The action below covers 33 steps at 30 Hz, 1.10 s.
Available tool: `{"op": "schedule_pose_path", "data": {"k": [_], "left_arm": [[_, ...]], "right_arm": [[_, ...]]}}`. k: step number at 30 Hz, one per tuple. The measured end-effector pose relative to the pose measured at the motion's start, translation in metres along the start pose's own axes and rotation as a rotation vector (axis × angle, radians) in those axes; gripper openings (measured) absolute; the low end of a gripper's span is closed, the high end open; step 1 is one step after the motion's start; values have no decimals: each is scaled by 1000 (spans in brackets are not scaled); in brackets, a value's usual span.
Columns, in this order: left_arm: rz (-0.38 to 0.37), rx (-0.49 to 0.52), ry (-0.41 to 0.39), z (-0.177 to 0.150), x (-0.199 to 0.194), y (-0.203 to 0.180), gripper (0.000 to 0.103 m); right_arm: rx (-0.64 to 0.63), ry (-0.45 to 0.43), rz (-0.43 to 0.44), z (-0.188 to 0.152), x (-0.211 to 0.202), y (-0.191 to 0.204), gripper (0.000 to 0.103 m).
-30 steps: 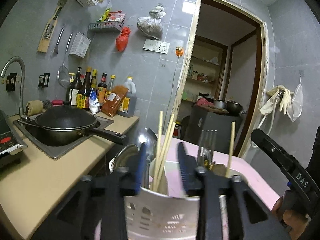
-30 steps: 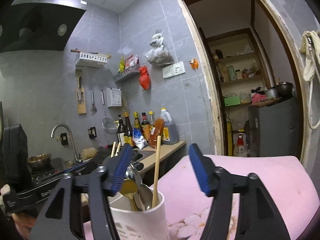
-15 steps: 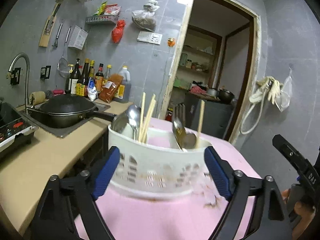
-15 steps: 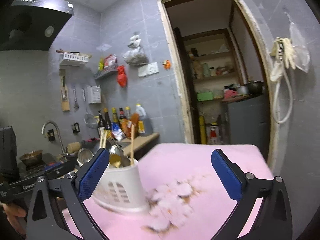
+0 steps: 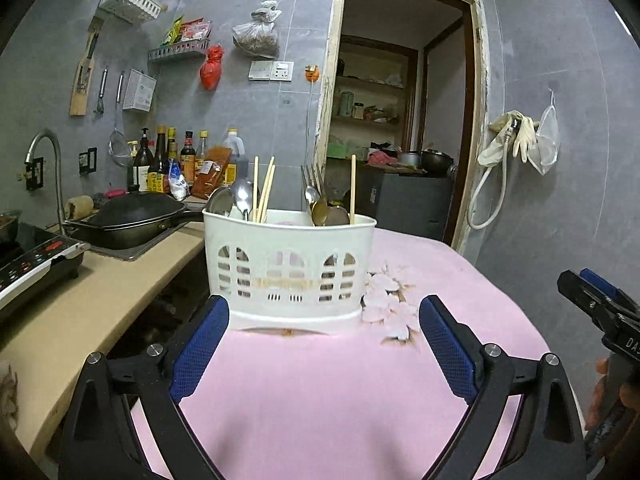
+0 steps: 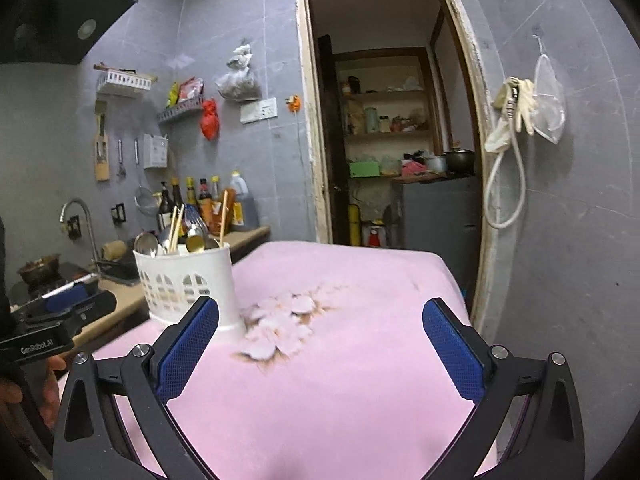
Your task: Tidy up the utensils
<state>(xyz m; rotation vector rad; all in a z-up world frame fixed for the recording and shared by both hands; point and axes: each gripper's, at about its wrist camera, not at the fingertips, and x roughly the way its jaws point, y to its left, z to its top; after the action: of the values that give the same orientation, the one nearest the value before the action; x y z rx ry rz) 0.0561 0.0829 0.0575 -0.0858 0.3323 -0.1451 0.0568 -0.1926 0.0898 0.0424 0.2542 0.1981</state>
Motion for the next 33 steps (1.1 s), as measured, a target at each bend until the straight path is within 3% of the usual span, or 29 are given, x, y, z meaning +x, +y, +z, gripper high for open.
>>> {"op": "schedule_pose_path", "data": {"k": [33], "left_arm": [[28,1,-9,-13,-8,-3,93]], "right_arm": [[-22,22,-25,-15,-8,1,103]]}}
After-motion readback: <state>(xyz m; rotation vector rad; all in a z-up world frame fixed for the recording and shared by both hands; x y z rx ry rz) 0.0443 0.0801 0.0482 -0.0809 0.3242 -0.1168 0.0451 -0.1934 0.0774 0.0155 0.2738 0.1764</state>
